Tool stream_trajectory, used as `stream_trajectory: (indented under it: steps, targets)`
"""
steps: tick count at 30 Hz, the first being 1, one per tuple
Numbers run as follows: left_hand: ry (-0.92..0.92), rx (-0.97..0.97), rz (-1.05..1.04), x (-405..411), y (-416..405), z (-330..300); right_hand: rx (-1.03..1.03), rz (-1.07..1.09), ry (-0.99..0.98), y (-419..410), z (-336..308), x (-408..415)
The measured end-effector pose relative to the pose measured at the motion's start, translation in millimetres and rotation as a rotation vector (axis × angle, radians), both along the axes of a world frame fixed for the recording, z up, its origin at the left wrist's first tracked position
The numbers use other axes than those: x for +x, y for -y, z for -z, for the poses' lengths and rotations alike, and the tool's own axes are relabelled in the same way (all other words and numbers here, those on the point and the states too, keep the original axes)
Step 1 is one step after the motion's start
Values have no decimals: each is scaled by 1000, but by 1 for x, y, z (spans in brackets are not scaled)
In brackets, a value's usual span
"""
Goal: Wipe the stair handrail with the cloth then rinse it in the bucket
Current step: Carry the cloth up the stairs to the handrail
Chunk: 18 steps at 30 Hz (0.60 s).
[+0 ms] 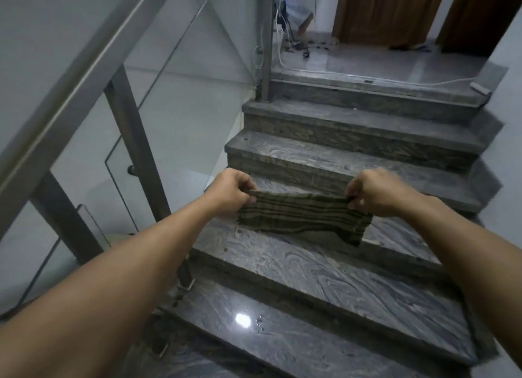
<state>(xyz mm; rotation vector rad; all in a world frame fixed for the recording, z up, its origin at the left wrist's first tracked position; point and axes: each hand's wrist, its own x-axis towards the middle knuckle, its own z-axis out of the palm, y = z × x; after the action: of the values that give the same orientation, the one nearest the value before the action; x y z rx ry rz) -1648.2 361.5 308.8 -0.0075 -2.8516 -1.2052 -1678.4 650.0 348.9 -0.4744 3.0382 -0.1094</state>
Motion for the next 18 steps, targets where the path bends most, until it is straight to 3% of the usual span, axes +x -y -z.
stream_trajectory:
  steps: [14,18]
  targets:
    - [18,2,-43,-178,84,-119,-13,-76,9,83,-120,-201]
    - [-61,-23,-74,-226,103,-194,-65,-78,-126,105,-187,-255]
